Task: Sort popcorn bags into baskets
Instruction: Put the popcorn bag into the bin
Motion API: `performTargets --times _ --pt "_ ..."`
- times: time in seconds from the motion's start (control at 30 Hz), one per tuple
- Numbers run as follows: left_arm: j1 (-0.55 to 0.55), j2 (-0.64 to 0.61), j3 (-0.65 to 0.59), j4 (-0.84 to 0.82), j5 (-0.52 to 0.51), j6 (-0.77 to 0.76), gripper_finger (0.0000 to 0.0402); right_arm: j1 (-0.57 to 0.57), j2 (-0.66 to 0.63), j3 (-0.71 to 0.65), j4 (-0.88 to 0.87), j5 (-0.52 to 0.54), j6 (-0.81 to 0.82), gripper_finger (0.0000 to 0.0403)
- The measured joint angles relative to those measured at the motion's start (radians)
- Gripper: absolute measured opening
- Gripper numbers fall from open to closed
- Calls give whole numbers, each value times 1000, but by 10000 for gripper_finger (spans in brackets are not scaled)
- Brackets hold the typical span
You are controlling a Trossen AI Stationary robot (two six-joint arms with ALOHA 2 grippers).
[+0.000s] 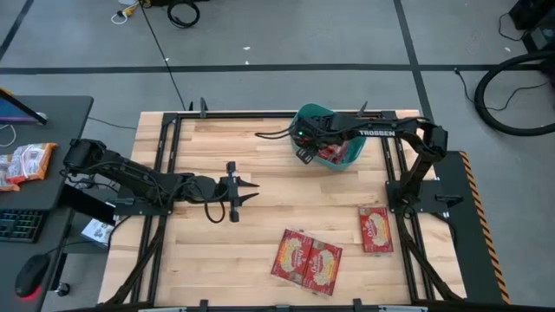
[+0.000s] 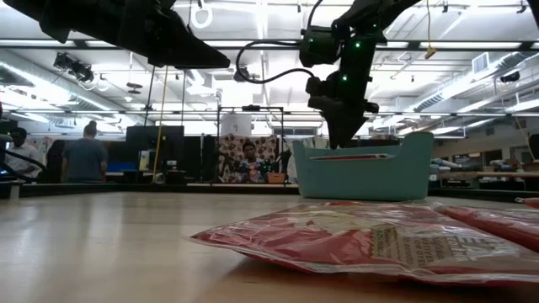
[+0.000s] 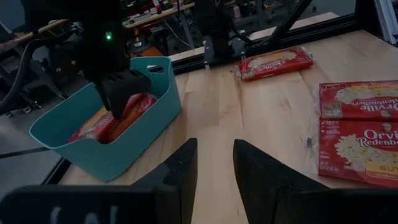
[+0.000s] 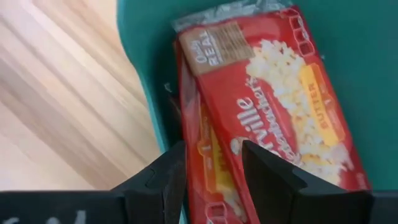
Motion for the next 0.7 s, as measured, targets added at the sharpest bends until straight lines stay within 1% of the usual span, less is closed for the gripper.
performTargets --times 0.17,0.33,0.43,0.57,0.7 --pt "0 0 0 -1 0 -1 109 23 -2 75 -85 -35 -49 160" --pt "0 0 0 -22 0 0 109 121 -3 103 -102 -175 -213 160" --pt "0 0 0 -38 0 -1 109 204 -3 103 -146 -247 -263 160" --pt "0 0 0 -48 0 -2 109 320 -3 103 -248 -277 -240 160" --pt "0 1 0 -48 0 -2 109 429 -3 103 -327 -308 -139 160"
